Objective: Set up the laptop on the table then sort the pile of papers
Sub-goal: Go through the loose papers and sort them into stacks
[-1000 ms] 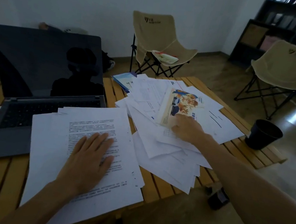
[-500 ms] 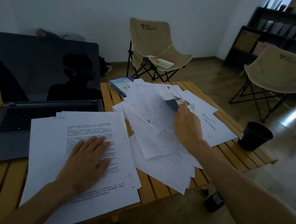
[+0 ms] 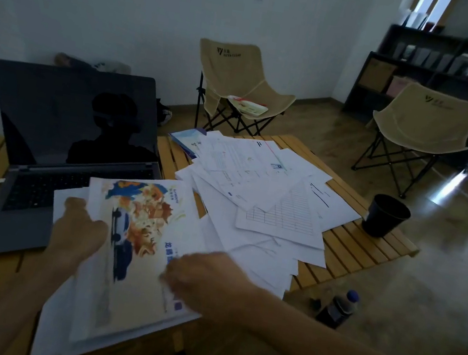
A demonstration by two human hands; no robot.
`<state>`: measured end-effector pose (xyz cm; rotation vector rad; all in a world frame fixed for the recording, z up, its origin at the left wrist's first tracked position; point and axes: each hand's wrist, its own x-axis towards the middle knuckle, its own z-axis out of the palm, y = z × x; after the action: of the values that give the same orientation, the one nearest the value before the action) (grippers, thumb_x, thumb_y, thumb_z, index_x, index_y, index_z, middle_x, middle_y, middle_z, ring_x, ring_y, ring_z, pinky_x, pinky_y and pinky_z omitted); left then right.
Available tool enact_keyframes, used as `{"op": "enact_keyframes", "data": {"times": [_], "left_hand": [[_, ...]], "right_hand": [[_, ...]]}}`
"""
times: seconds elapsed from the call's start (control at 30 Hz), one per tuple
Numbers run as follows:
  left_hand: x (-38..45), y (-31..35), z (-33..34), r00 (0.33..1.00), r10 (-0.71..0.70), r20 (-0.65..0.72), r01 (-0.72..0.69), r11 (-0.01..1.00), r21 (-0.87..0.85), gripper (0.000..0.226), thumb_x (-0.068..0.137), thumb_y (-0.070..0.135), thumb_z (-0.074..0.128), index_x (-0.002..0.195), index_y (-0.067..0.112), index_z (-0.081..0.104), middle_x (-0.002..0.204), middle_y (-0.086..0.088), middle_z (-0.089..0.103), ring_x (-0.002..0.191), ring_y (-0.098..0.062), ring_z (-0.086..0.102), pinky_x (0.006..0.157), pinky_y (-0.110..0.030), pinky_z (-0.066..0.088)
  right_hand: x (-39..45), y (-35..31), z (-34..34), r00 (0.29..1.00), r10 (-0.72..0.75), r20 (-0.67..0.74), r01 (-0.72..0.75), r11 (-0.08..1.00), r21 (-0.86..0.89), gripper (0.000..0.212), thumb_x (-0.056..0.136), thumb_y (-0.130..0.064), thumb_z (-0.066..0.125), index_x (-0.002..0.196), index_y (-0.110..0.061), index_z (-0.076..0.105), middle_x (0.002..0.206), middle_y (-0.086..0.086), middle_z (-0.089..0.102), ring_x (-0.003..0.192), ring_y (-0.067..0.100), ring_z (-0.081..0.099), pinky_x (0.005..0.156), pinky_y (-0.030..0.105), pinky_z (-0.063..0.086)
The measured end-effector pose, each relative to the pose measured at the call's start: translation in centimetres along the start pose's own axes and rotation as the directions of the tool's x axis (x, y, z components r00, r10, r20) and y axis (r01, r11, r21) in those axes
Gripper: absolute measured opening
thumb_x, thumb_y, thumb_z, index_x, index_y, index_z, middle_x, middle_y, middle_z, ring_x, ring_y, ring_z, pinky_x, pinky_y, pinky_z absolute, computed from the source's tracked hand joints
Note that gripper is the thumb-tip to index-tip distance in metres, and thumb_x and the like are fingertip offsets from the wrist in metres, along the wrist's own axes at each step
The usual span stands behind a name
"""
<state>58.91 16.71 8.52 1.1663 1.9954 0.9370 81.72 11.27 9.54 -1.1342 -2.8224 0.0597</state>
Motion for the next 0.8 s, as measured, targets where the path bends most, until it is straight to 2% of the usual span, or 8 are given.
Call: {"op": "enact_keyframes", "data": {"times": [0.07, 0.17, 0.27, 0.33, 0.43, 0.6, 0.7, 0.8], "left_hand": [[-0.1, -0.4, -0.1, 0.994, 0.091, -0.064, -0.072, 0.964, 0.257, 0.067, 0.09, 0.01, 0.057, 0.145, 0.009, 0.02, 0.096, -0.015, 0.051, 0.08, -0.032, 0.051, 0.069, -0.039, 0.045], [-0.1, -0.8, 1.1, 0.917, 0.393, -0.061, -0.234, 0.657, 0.717, 0.065, 0.084, 0.029, 0.057, 0.142, 0.014, 0.03, 0.138, -0.022, 0.041, 0.118, -0.04, 0.046, 0.096, -0.052, 0.042], [-0.9, -0.6, 4.0, 0.816, 0.513, 0.268, -0.56, 0.582, 0.59, 0.062, 0.089, 0.05, 0.035, 0.144, 0.021, 0.038, 0.153, -0.008, 0.035, 0.138, -0.029, 0.035, 0.116, -0.049, 0.026], [-1.6, -1.1, 6.6, 0.771, 0.488, 0.409, -0.635, 0.541, 0.551, 0.072, 0.093, 0.066, 0.026, 0.154, 0.029, 0.018, 0.163, 0.002, 0.005, 0.151, -0.019, -0.002, 0.122, -0.042, -0.006], [-1.9, -1.9, 8.6, 0.753, 0.497, 0.431, -0.655, 0.511, 0.556, 0.091, 0.079, 0.08, -0.003, 0.155, 0.031, 0.008, 0.163, 0.006, -0.011, 0.146, -0.013, -0.024, 0.119, -0.042, -0.014], [-1.5, -2.2, 9.3, 0.755, 0.54, 0.372, -0.642, 0.496, 0.584, 0.08, 0.084, 0.069, 0.005, 0.151, 0.029, 0.022, 0.163, 0.007, 0.0, 0.148, -0.013, -0.016, 0.119, -0.04, -0.012], [-0.9, -2.6, 9.5, 0.745, 0.524, 0.413, -0.656, 0.462, 0.596, 0.067, 0.092, 0.066, 0.021, 0.14, 0.026, 0.045, 0.157, 0.001, 0.03, 0.148, -0.018, 0.013, 0.115, -0.043, 0.007], [-0.4, -3.1, 9.8, 0.723, 0.561, 0.404, -0.67, 0.429, 0.606, 0.061, 0.092, 0.063, 0.028, 0.135, 0.025, 0.048, 0.153, -0.001, 0.037, 0.145, -0.021, 0.024, 0.112, -0.045, 0.013]], "right_hand": [[-0.1, 4.4, -0.2, 0.922, 0.363, -0.133, -0.349, 0.929, 0.122, 0.02, 0.1, -0.02, 0.043, 0.108, -0.015, 0.061, 0.098, 0.005, 0.068, 0.087, 0.023, 0.066, 0.077, 0.043, 0.058], [-0.8, 12.6, -0.3, 0.623, 0.762, -0.175, -0.701, 0.643, 0.307, 0.021, 0.098, -0.018, 0.049, 0.113, -0.013, 0.063, 0.104, 0.007, 0.071, 0.091, 0.023, 0.066, 0.083, 0.04, 0.058], [-0.3, 17.4, -0.2, 0.476, 0.868, -0.144, -0.769, 0.49, 0.411, 0.026, 0.097, -0.014, 0.051, 0.118, -0.008, 0.065, 0.112, 0.011, 0.069, 0.091, 0.021, 0.063, 0.082, 0.035, 0.056], [1.7, 18.7, -0.3, 0.462, 0.875, -0.141, -0.759, 0.473, 0.448, 0.027, 0.099, -0.011, 0.049, 0.119, -0.006, 0.066, 0.114, 0.011, 0.069, 0.092, 0.022, 0.062, 0.079, 0.03, 0.052], [6.5, 20.2, 0.0, 0.517, 0.853, -0.073, -0.745, 0.491, 0.451, 0.03, 0.099, -0.011, 0.046, 0.12, -0.006, 0.066, 0.122, 0.012, 0.067, 0.105, 0.026, 0.064, 0.086, 0.032, 0.051], [13.9, 21.9, 2.3, 0.645, 0.763, 0.035, -0.728, 0.6, 0.333, 0.044, 0.101, -0.025, 0.048, 0.141, -0.009, 0.048, 0.149, 0.012, 0.046, 0.135, 0.03, 0.045, 0.112, 0.038, 0.037], [17.5, 22.9, 3.5, 0.714, 0.699, 0.033, -0.695, 0.703, 0.151, 0.064, 0.099, -0.045, 0.047, 0.151, -0.012, 0.032, 0.163, 0.011, 0.022, 0.15, 0.03, 0.021, 0.121, 0.044, 0.02], [18.4, 24.0, 4.7, 0.732, 0.675, 0.089, -0.681, 0.729, 0.074, 0.077, 0.097, -0.058, 0.039, 0.156, -0.013, 0.02, 0.166, 0.009, 0.013, 0.153, 0.03, 0.011, 0.123, 0.049, 0.009]]}}
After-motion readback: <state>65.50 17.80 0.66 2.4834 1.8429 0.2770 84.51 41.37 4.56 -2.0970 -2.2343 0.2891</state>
